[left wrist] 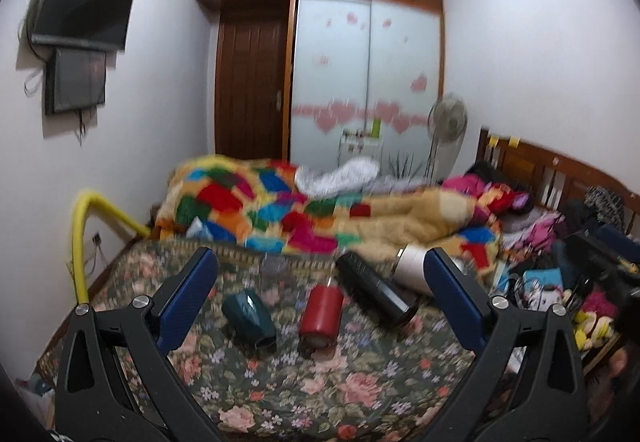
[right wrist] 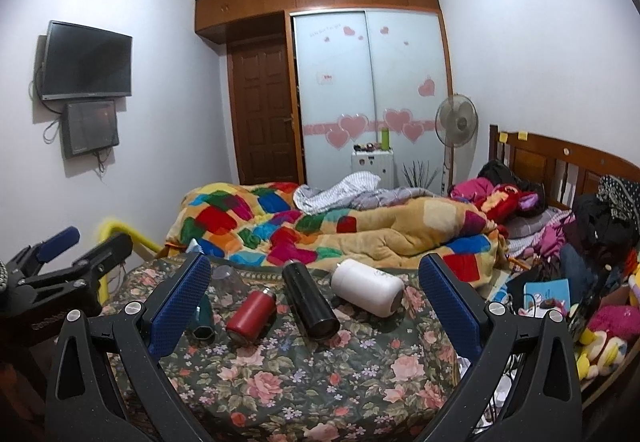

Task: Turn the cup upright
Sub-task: 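Move the left tool down to the lying red bottle and close on it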

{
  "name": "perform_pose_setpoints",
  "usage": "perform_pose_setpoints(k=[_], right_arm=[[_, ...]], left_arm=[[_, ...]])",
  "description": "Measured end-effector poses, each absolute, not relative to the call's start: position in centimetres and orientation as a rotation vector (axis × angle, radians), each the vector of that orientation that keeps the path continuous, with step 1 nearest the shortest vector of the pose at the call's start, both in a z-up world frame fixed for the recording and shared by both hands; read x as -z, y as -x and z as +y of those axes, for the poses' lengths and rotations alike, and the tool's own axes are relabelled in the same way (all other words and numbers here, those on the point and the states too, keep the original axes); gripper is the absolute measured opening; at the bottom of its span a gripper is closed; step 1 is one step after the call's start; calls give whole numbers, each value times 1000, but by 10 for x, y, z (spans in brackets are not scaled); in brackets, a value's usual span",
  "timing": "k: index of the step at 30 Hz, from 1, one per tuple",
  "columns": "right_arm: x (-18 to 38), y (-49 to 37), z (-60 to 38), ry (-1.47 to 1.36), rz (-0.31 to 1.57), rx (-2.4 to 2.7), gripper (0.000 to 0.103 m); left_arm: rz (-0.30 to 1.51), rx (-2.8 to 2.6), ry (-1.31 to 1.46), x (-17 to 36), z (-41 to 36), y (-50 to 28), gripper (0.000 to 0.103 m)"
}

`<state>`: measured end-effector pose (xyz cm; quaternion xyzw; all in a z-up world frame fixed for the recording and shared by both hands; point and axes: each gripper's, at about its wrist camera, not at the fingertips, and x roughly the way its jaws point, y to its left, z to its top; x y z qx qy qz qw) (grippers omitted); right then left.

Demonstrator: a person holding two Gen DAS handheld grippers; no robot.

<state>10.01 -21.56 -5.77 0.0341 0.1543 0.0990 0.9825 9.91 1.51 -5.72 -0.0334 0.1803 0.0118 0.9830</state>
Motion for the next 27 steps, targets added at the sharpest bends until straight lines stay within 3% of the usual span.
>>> perform_pose_setpoints(k=[7,11,27], right_arm=[[87,-142,-219,-62,416,-156,103],[105,-167,-219,-60,486,-139,103],[149,-224,-212,-55,635,-137,103]], left_arm=[[641,0,100,134,32,-189,103],[757,35,85,176,28,-232,91],[983,111,1,275,7,-343,68]])
